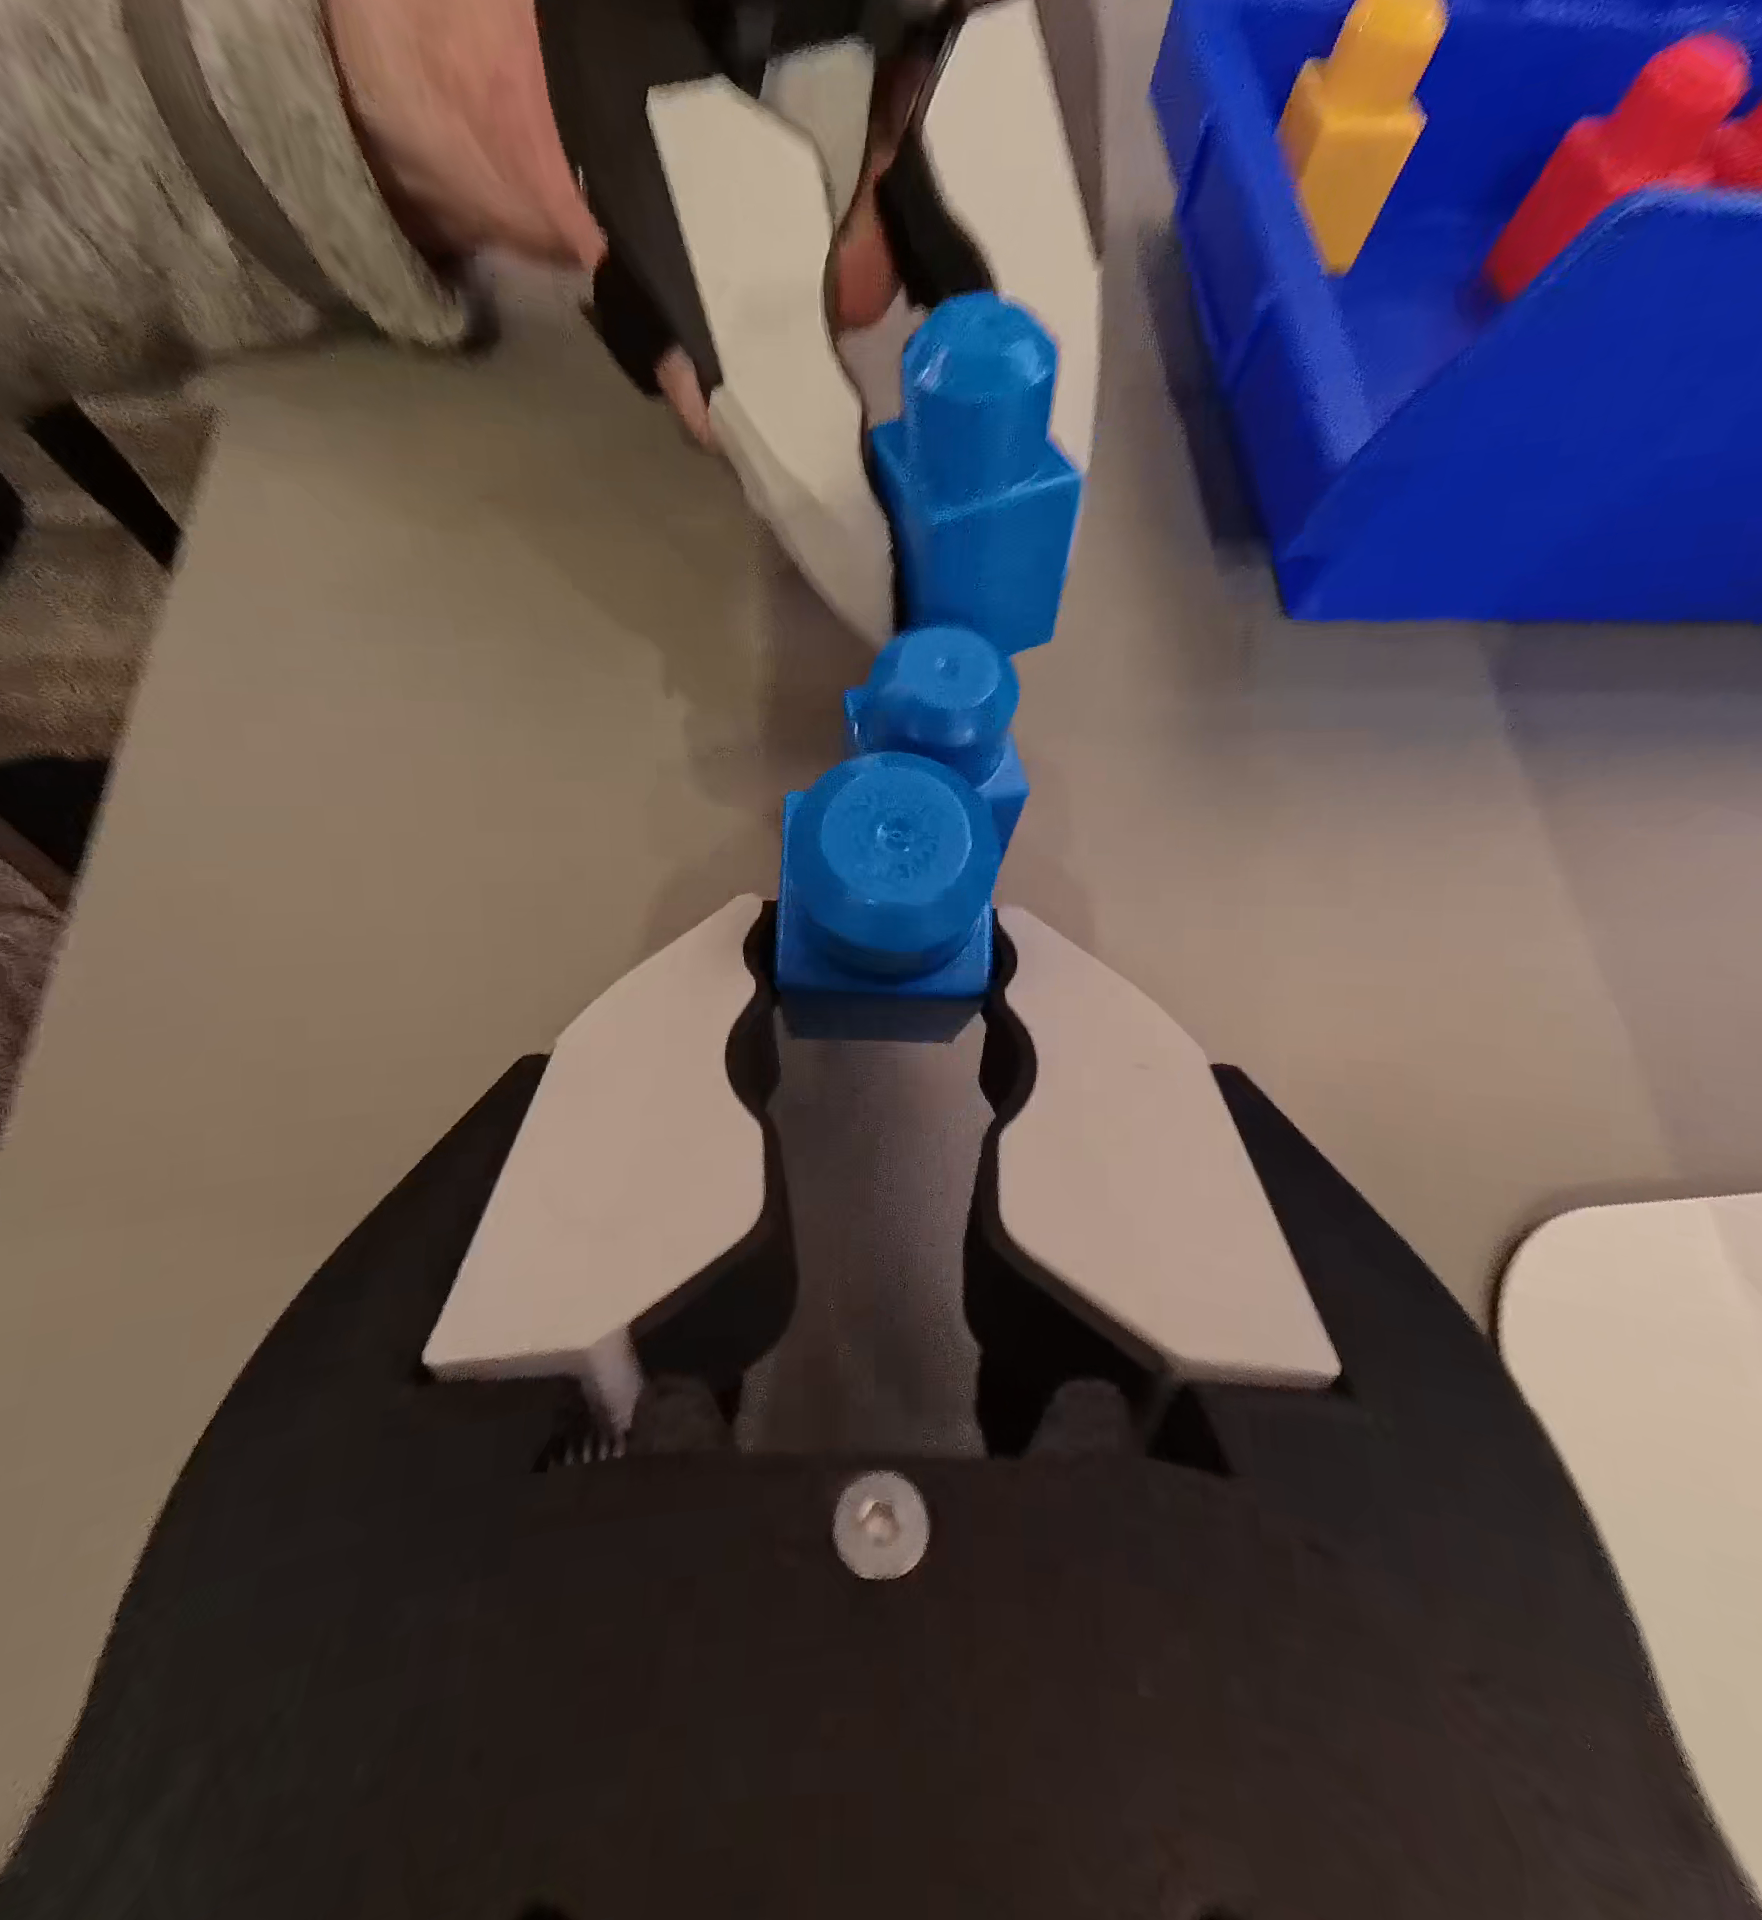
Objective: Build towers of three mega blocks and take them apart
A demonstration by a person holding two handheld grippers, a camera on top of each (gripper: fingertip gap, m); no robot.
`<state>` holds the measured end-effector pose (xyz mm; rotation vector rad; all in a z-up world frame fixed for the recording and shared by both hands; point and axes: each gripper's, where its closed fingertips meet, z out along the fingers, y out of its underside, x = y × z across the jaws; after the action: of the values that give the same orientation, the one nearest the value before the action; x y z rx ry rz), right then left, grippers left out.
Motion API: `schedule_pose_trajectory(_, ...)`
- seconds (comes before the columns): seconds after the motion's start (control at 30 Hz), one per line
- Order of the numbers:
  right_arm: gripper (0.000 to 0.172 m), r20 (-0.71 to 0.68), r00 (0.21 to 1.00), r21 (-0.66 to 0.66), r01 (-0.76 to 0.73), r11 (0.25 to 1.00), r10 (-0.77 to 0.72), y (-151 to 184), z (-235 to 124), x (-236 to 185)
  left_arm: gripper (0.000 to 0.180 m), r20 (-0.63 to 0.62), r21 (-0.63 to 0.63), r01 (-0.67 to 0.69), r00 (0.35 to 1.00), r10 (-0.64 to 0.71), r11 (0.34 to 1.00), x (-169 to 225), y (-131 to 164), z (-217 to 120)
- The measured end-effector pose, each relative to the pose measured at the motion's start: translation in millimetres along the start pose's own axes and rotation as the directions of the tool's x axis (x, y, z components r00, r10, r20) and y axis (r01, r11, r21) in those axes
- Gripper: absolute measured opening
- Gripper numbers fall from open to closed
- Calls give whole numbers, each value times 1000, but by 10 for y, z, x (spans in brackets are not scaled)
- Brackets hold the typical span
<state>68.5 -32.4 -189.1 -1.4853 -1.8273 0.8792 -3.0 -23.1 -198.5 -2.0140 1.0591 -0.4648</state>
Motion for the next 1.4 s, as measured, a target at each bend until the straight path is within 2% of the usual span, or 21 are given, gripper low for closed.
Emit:
schedule_pose_trajectory(0.1,37,-8,1000,80,-30,996,30,-116,-220,107,36,-46,33,8,999,-7,999,88,-176,-98)
schedule_pose_trajectory(0.27,37,-37,998,197,-34,980,42,-332,-591,263,36,-52,-61,-88,995,85,994,243,-445,-136)
schedule_pose_trajectory(0.5,37,-62,997,317,61,946,-43,-603,-956,223,36,-40,-201,-229,973,226,953,253,-674,207)
schedule_pose_trajectory(0.57,37,-64,996,315,77,946,-60,-614,-956,190,36,-41,-253,-264,964,263,931,261,-688,314)
schedule_pose_trajectory(0.93,37,-74,989,249,144,958,-129,-489,-838,159,36,-96,-294,-346,938,333,891,413,-891,512)
schedule_pose_trajectory(1.03,37,-72,985,220,167,961,-155,-423,-804,145,36,-100,-294,-363,932,349,884,444,-935,499)
schedule_pose_trajectory(1.4,37,-54,975,258,224,940,-218,-453,-901,69,36,-128,-277,-399,917,378,874,528,-1063,357)
